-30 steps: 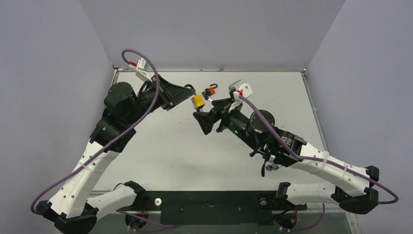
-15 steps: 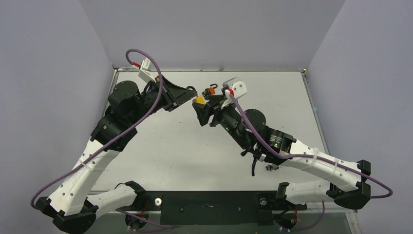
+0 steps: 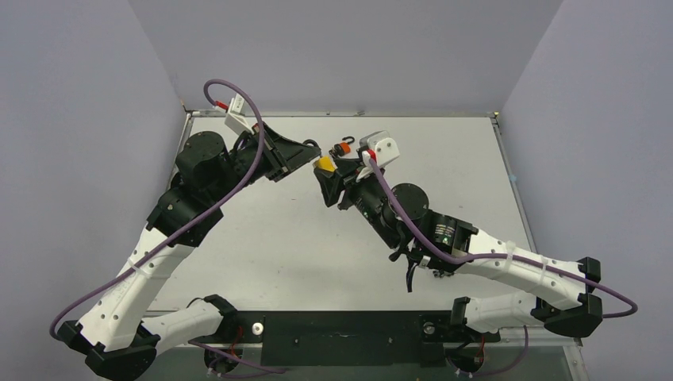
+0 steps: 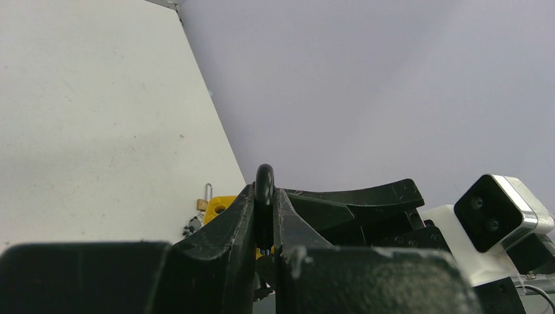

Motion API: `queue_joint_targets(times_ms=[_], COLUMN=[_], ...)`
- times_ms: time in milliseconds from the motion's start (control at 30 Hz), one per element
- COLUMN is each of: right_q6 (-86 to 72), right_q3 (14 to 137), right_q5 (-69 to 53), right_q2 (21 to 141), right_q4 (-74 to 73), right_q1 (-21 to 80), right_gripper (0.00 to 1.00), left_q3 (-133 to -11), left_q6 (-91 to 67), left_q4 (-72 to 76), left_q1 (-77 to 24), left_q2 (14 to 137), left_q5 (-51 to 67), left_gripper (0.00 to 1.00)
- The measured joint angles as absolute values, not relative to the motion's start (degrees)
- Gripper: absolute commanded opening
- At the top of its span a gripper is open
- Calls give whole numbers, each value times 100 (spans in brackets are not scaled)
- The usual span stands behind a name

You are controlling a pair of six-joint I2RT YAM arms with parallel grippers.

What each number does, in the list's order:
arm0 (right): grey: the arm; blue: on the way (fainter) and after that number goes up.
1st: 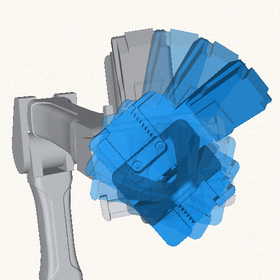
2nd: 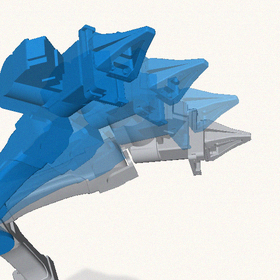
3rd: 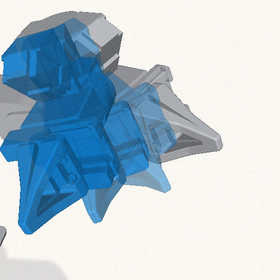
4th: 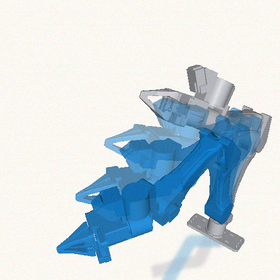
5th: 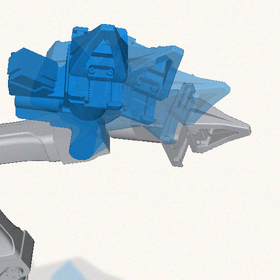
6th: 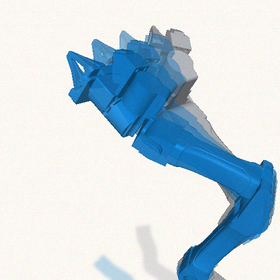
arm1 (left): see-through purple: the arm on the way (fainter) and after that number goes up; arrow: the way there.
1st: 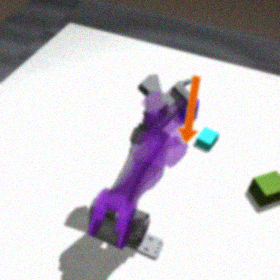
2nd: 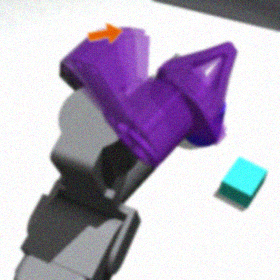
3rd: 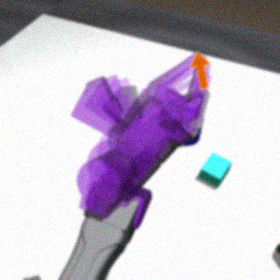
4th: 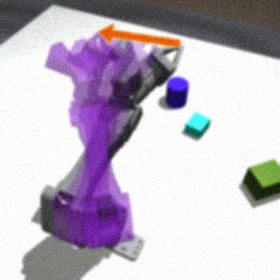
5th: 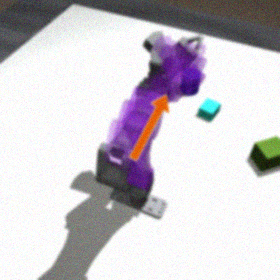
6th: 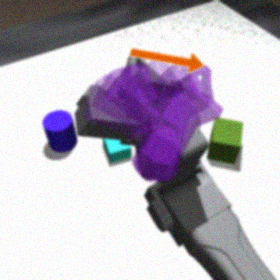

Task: Lock with the key
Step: Pick up the lock from the center of the board.

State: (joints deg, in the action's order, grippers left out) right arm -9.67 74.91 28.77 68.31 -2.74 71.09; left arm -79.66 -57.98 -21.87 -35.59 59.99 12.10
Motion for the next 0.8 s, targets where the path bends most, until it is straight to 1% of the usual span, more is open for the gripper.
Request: queue_joint_targets(times_ms=[400, 667, 800], right_q6=[-956, -950, -950], right_q3=[7478, 7452, 7349], right_q5=[3164, 3315, 3413], right_q2=[7022, 7146, 7137], right_q4=[-58, -40, 5], right_q1=[7216, 7253, 7253], right_gripper=[45, 39, 34], left_q3=[-7968, -7968, -7968], left_q6=[-5828, -5839, -5848], left_q4=[-2189, -2189, -2189], left_q1=[-3559, -3559, -3559], left_q2=[5996, 5996, 5996], left_q5=[1184, 1166, 1153], left_gripper=[0, 0, 0])
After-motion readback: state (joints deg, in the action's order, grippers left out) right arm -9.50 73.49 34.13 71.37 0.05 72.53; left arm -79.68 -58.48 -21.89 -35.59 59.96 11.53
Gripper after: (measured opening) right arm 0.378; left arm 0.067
